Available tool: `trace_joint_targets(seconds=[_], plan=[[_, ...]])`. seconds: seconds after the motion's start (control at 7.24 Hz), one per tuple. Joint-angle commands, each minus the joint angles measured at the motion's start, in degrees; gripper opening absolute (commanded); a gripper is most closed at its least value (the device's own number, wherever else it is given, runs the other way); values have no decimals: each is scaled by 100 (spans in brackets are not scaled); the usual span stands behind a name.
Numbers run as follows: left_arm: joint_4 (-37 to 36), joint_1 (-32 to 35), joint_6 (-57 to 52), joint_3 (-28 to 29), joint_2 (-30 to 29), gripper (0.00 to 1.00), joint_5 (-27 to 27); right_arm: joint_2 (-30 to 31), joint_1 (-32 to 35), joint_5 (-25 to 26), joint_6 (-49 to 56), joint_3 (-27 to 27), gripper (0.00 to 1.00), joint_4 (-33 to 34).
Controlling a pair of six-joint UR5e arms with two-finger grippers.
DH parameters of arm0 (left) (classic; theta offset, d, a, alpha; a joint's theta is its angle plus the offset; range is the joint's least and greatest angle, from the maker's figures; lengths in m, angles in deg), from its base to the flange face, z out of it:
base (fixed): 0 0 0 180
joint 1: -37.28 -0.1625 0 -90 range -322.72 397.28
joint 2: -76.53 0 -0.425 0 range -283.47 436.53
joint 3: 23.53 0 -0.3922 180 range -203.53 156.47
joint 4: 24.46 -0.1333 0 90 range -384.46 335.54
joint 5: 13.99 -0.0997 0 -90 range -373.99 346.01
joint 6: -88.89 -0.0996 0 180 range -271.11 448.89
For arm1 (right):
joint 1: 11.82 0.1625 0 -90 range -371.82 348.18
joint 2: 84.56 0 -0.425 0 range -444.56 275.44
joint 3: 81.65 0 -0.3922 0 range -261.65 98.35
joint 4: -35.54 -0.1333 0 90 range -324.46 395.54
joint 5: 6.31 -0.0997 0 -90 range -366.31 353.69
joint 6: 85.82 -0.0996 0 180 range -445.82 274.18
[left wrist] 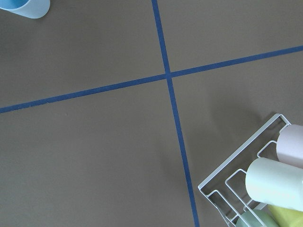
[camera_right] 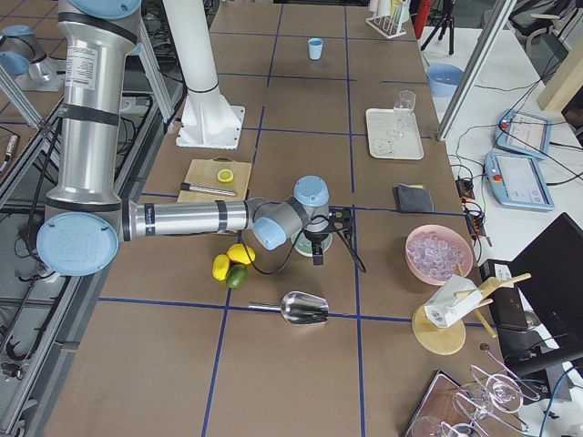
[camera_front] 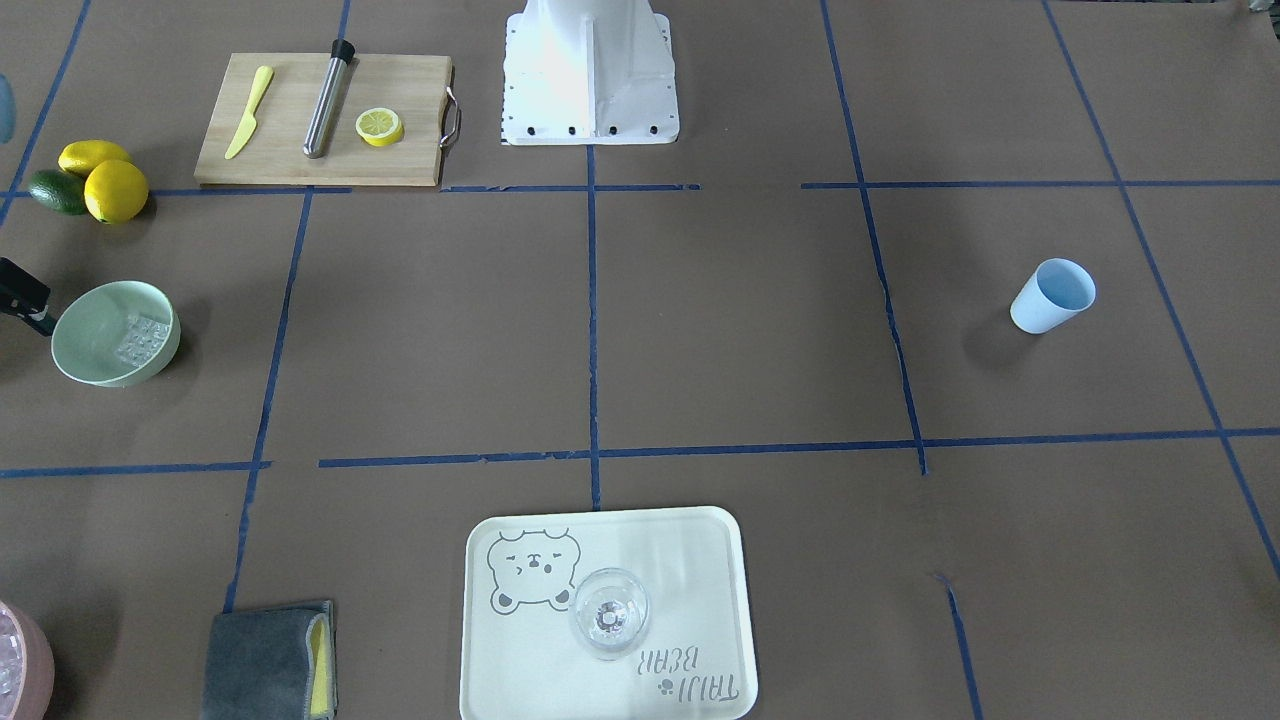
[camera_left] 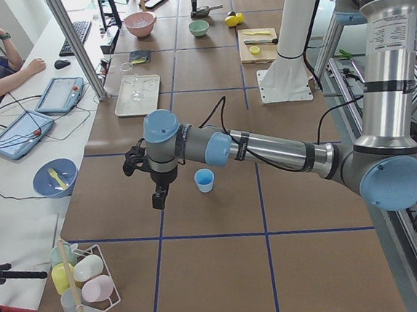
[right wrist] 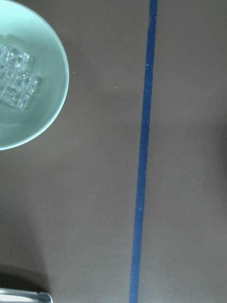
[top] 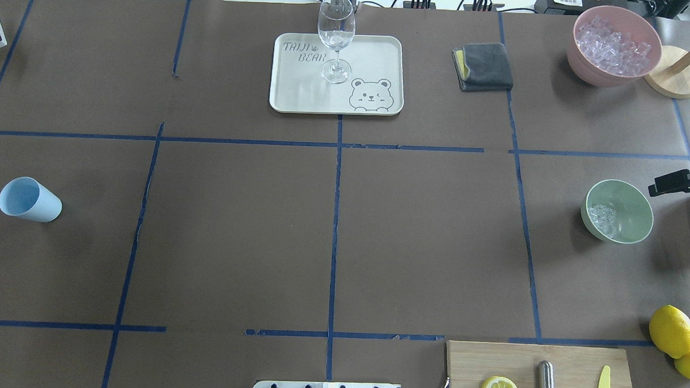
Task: Pour ice into bowl
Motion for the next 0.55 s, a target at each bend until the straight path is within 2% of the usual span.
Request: trace_joint_targets(seconds=[0.0,0.14,0.28,0.41], plan=[[0,6,-3,-3,35,100,7,-272,934,-136,2200,-423,100,1981],[0,6,-3,-3,35,100,7,-265,1391,-581,2725,-380,100,2276],[0,6,-3,5,44,100,7,-195,1761,-1064,2774,-258,100,2340],[-9,14,-3,14,44,100,15,-168,2000,-1242,2774,-39,100,2323]])
